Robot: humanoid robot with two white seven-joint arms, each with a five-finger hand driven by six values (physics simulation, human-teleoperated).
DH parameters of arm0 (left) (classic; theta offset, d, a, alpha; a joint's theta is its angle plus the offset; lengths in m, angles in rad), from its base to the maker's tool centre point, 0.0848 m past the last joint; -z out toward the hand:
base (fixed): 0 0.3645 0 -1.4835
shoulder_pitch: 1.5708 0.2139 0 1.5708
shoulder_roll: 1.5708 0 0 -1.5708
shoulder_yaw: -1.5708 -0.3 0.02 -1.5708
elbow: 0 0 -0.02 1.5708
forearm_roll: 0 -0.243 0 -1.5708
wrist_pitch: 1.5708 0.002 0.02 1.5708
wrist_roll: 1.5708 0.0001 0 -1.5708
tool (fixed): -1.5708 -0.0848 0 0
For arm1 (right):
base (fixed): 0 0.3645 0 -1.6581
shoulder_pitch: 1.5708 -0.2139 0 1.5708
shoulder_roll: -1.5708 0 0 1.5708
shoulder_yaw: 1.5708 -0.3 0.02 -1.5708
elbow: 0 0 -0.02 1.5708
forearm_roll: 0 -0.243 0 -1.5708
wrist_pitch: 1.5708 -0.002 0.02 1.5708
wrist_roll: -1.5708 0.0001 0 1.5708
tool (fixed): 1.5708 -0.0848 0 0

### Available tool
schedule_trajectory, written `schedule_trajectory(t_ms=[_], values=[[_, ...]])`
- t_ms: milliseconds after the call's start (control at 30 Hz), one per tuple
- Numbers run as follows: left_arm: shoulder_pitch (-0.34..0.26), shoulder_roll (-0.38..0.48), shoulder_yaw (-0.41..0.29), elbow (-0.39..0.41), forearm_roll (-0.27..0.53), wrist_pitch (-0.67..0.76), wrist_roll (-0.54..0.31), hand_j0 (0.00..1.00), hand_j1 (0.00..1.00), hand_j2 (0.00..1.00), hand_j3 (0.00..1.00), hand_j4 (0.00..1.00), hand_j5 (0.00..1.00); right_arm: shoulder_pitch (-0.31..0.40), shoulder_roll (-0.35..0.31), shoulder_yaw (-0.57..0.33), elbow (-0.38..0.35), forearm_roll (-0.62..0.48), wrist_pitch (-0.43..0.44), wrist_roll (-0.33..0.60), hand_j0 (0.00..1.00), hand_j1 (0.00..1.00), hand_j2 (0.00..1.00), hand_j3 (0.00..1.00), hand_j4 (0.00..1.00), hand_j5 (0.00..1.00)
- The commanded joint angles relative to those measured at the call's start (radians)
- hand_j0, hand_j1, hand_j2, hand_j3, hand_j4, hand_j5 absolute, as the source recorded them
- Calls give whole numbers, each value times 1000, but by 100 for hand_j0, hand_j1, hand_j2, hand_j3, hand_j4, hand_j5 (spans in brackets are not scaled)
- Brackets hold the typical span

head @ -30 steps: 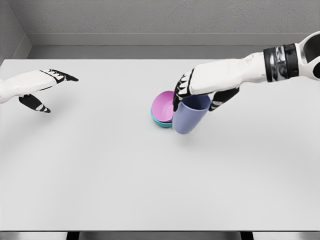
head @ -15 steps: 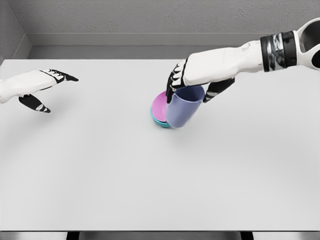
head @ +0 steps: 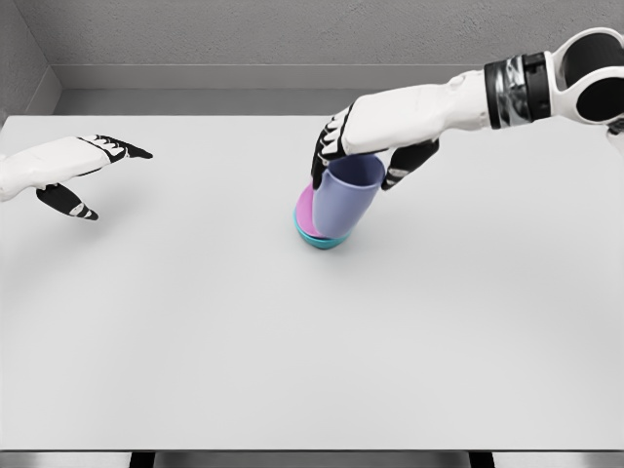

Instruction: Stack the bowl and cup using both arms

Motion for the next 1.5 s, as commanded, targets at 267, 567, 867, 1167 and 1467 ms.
schedule_trajectory(t_ms=[267,567,867,1167,1467], values=[[0,0,1,0,6,3,0,100,100,100,100,100,100,-11,55,2,71,-7,3,2,71,71,71,71,71,71],[0,1,1,0,6,3,0,100,100,100,100,100,100,-25,110,20,143,-5,3,6,71,71,71,71,71,71],[0,1,1,1,5,3,0,100,100,100,100,100,100,-25,124,28,183,-4,3,8,71,71,71,71,71,71],[0,1,1,1,5,3,0,100,100,100,100,100,100,-25,133,40,217,-4,3,6,71,71,71,71,71,71],[0,1,1,1,5,3,0,100,100,100,100,100,100,-25,150,49,234,-4,3,5,71,71,71,71,71,71]])
